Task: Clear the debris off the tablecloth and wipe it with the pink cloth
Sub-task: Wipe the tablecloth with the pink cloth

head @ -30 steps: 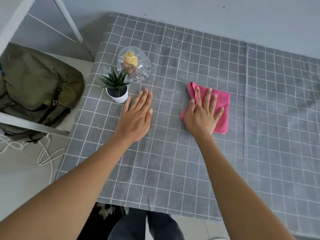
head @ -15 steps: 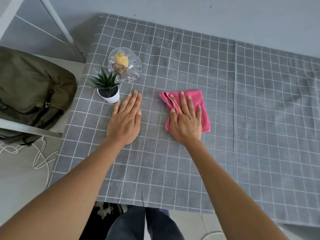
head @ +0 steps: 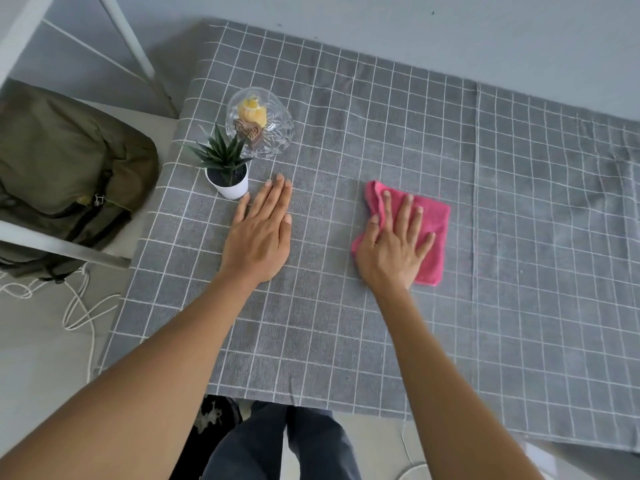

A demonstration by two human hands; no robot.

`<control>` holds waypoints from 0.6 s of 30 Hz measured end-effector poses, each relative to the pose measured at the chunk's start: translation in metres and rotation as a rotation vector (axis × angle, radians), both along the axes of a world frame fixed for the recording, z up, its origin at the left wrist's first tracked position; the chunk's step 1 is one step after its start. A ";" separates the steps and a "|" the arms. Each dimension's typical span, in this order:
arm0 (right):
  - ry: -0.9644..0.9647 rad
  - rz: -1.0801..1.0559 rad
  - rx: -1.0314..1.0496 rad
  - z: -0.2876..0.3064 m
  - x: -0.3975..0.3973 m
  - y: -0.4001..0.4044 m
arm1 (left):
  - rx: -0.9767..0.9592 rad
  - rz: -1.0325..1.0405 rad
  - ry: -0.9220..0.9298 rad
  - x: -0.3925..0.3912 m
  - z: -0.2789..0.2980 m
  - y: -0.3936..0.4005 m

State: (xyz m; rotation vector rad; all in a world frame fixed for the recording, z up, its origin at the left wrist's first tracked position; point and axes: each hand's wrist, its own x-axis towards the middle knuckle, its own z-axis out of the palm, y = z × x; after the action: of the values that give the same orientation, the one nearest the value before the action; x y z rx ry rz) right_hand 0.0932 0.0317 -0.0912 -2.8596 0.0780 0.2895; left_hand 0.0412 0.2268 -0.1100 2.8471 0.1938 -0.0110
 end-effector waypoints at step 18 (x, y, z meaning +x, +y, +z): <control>0.010 0.056 -0.022 -0.002 -0.001 -0.063 | -0.008 -0.009 0.019 0.000 -0.001 0.003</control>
State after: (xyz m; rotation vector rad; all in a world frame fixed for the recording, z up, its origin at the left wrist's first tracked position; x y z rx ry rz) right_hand 0.0926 -0.0317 -0.0937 -2.8857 0.0028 0.3160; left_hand 0.0416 0.2301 -0.1112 2.8405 0.1850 -0.0400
